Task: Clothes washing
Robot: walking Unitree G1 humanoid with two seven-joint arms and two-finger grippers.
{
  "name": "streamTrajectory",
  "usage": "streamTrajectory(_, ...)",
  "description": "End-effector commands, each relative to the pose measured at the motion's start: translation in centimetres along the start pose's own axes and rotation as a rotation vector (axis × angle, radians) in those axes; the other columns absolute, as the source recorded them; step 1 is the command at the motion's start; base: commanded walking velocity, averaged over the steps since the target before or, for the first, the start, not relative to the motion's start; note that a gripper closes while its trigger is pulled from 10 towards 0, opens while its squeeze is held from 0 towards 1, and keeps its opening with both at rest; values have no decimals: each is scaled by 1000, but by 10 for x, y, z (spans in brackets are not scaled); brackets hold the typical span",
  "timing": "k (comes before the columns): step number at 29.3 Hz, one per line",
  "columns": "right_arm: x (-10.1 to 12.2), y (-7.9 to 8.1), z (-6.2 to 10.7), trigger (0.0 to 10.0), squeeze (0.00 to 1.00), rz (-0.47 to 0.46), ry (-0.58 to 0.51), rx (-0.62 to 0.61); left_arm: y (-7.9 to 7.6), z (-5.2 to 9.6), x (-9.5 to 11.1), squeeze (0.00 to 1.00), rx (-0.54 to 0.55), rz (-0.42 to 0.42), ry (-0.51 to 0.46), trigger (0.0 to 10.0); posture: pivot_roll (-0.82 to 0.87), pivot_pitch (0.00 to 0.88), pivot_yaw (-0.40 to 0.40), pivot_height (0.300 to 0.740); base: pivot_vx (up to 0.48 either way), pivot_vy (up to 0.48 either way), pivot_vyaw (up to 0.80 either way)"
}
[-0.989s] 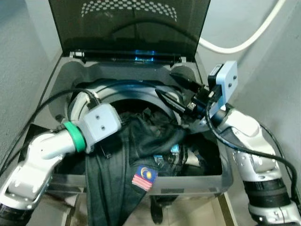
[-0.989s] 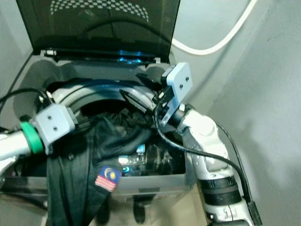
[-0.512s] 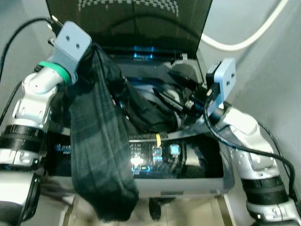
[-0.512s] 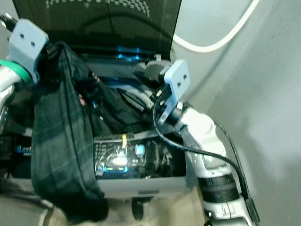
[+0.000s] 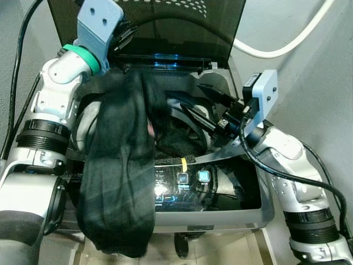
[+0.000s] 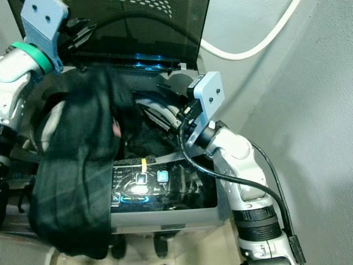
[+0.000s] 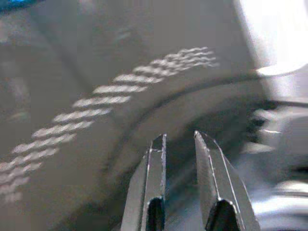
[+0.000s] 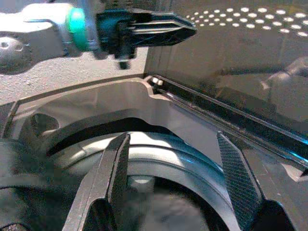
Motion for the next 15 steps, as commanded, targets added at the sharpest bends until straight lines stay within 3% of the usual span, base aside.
streamTrajectory(1,0,2,2,10000,0,3,1,3,-11,13,2,1000,-88,33,13,10000,119,125,24,740,0,0,0)
streamTrajectory(3,-1,3,3,10000,0,2,3,3,-21,28,-1,1000,-166,37,43,10000,119,125,24,740,0,0,0)
streamTrajectory(4,-1,3,3,10000,0,2,3,3,-21,28,-1,1000,-166,37,43,10000,119,125,24,740,0,0,0)
streamTrajectory(5,-1,3,3,10000,0,0,3,5,-25,41,-2,1000,-201,37,65,10000,122,127,21,740,0,0,0)
streamTrajectory(7,-1,3,3,10000,0,0,3,6,-28,49,-2,1000,-223,36,78,10000,123,126,21,740,0,0,0)
streamTrajectory(8,-2,3,3,10000,0,-2,4,10,-31,61,3,0,-237,18,77,10000,131,126,13,740,0,0,0)
streamTrajectory(9,-2,4,4,10000,0,-5,4,14,-35,72,9,0,-250,-6,71,10000,131,126,13,740,0,0,0)
streamTrajectory(11,-2,4,4,10000,0,-5,4,15,-36,74,11,0,-254,-9,69,10000,131,126,13,740,0,0,0)
streamTrajectory(13,-4,6,2,10000,0,-8,5,23,-50,78,6,0,-227,-194,81,10000,145,121,7,740,0,0,0)
streamTrajectory(14,-4,6,2,10000,0,-10,4,27,-58,81,6,0,-223,-248,81,10000,145,121,7,740,0,0,0)
streamTrajectory(15,-4,6,2,10000,0,-10,4,27,-58,81,6,0,-223,-248,81,10000,145,121,7,740,0,0,0)
Point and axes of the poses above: a point about 5 cm out from each wrist's last joint towards the gripper, its own z axis pointing back from the gripper into the wrist, its own x axis along the axis of the wrist's last joint, y = z × x, the point moved 6 cm from there along -z, pointing out of the wrist towards the gripper, and after that the axes turned 12 degrees about z, right-handed, at the moved point
